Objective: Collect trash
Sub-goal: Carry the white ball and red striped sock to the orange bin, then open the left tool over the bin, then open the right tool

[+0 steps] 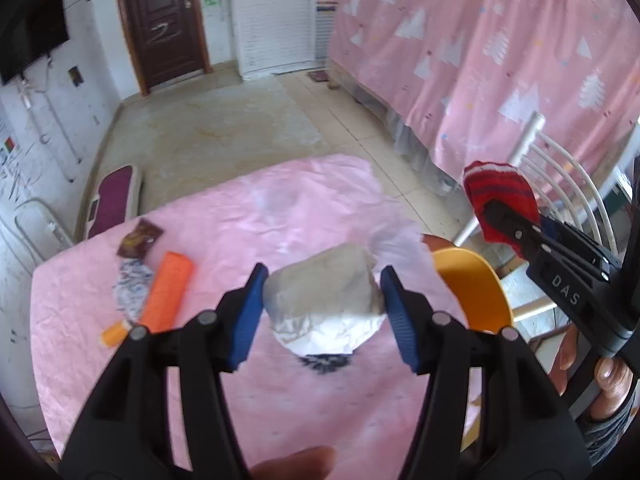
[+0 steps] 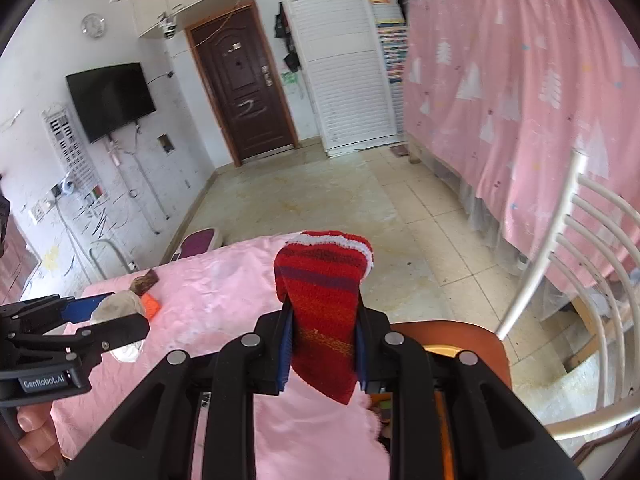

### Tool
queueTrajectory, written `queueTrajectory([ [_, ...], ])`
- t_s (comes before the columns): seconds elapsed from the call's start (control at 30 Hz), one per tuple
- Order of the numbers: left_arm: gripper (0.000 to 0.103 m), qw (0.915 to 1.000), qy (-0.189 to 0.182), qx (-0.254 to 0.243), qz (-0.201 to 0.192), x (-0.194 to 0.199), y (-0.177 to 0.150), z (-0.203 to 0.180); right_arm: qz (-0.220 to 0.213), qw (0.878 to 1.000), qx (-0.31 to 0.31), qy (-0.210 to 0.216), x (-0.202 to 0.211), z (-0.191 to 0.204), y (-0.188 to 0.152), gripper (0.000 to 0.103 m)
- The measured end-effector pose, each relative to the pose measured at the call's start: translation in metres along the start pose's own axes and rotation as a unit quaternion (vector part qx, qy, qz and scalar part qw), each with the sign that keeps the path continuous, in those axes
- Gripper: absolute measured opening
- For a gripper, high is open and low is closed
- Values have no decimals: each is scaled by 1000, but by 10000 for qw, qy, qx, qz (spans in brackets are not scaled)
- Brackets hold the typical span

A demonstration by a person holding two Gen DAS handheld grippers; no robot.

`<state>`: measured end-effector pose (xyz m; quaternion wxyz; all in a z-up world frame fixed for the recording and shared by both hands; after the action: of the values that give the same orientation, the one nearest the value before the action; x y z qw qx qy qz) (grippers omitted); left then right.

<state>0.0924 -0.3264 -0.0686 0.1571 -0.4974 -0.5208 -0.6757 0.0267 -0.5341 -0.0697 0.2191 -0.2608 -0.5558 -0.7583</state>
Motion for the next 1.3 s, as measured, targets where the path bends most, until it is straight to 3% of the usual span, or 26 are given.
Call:
queueTrajectory([
  [0.77,56,9917,-652,-1051,360,-35,-4,-145,-181,9971,-659,-339,32,-106,-30,14],
  [0.9,56,9912,-694,-1048,409,-40,-5,-150,-103,9971,-675,-343,27,-109,-34,14],
  [1.07,65,9924,-731,-917,378,-40,-2,-144,-17,9973,-657,-320,20,-106,-36,14],
  [1.3,65,9945,-673,-687,407,-39,-1,-122,182,9973,-685,-191,9,-100,-41,18],
])
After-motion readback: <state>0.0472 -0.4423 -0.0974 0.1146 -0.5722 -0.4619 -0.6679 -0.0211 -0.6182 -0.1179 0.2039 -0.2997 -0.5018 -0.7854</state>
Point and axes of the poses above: each gripper's, at about its wrist camera, not at the fingertips, and x roughly against the way its jaws point, z to its left, y to its top, the point moved 8 cm from there along -x, roughly the way its jaws point, and after that the axes turned 3 degrees about z, right-handed, at the moved point
